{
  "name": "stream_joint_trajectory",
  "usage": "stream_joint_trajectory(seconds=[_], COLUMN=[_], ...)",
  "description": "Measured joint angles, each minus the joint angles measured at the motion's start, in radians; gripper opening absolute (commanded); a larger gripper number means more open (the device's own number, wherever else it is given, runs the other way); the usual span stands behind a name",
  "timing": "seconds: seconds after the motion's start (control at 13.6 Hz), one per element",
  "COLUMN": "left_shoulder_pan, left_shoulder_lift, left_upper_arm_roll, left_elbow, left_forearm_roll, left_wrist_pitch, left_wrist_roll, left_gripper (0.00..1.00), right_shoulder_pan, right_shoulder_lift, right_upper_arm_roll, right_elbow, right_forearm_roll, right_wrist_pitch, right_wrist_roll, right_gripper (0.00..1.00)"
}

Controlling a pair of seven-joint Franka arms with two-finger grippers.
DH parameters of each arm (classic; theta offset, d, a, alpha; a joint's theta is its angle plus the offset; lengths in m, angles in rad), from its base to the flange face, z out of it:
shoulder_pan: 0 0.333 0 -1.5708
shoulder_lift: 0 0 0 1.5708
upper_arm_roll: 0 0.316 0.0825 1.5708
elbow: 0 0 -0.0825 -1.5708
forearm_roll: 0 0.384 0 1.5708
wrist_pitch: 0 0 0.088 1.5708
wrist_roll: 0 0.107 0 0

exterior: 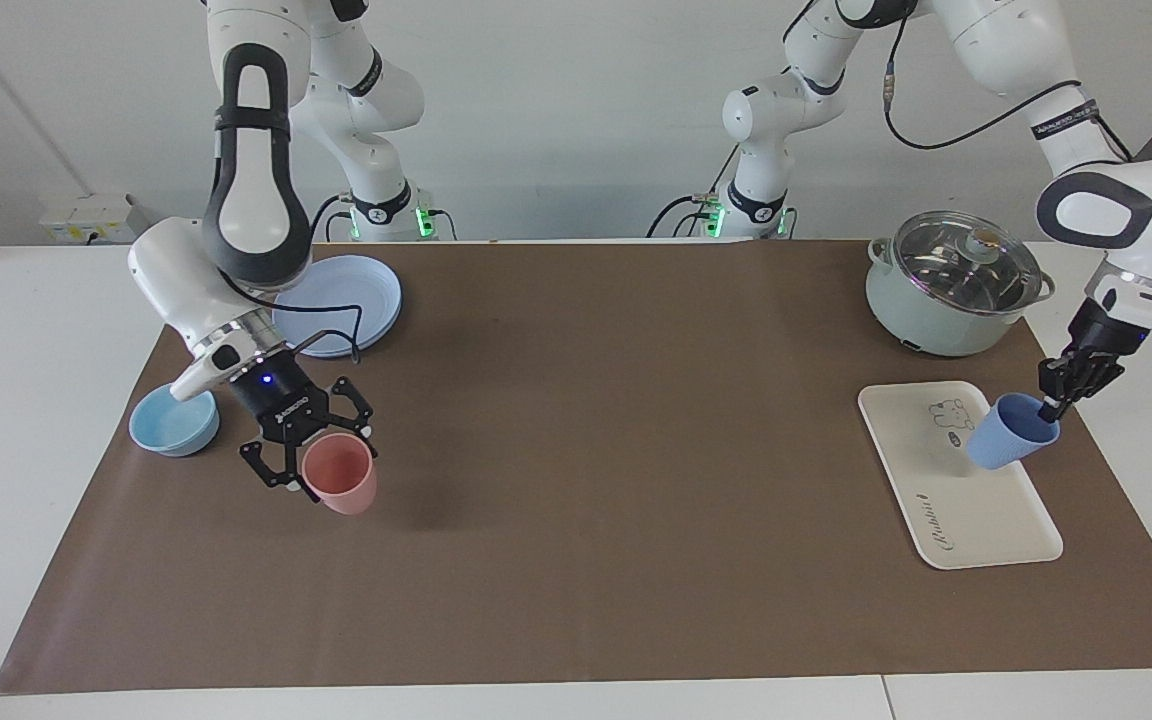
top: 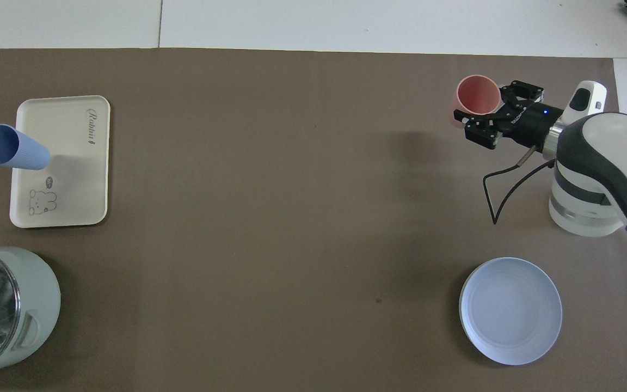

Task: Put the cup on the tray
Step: 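Lower the blue cup onto the cream tray with the left gripper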

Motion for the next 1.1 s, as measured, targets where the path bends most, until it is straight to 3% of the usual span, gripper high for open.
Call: stream_joint_trajectory(seconds=[0.37,0.51,0.59,0.74,0.81,0.88,0.96,1.1], left_shoulder_pan=[-0.001,-0.001,-0.001,-0.002,-0.003,-0.005,-0.006,-0.008], left_shoulder_lift=[0.040,0.041,0.041,0.040,0.040,0.040,0.040,0.038], left_upper_arm_roll=[-0.007,-0.008,-0.009,-0.009,-0.009,-0.009,-0.009,-0.009], left_elbow=[-0.019,-0.017,-0.012,0.006,0.017,0.034,0.056,0.133], left_forearm_roll=[0.000,0.000,0.000,0.000,0.000,0.000,0.000,0.022], left_wrist_pitch=[0.024,0.024,0.024,0.018,0.001,-0.029,-0.064,-0.200], left_wrist_roll=[-0.003,-0.013,-0.015,-0.016,-0.017,-0.019,-0.021,-0.034], left_gripper=[0.01,0.72,0.84,0.87,0.92,0.93,0.93,0.93], right_shoulder_pan=[-0.114,-0.155,-0.166,-0.167,-0.166,-0.166,-0.166,-0.166], right_shoulder_lift=[0.100,0.134,0.140,0.140,0.140,0.140,0.140,0.140], right_upper_arm_roll=[0.000,0.000,0.000,0.002,0.003,0.004,0.004,0.004], right_elbow=[-0.012,-0.020,-0.026,-0.035,-0.040,-0.046,-0.049,-0.053], right_forearm_roll=[0.222,0.243,0.255,0.266,0.268,0.270,0.271,0.271], right_wrist_pitch=[-0.150,-0.201,-0.207,-0.209,-0.209,-0.209,-0.209,-0.209], right_wrist_roll=[-0.328,-0.399,-0.419,-0.431,-0.434,-0.440,-0.443,-0.445], right_gripper=[0.00,0.00,0.00,0.00,0.20,0.95,1.00,1.00])
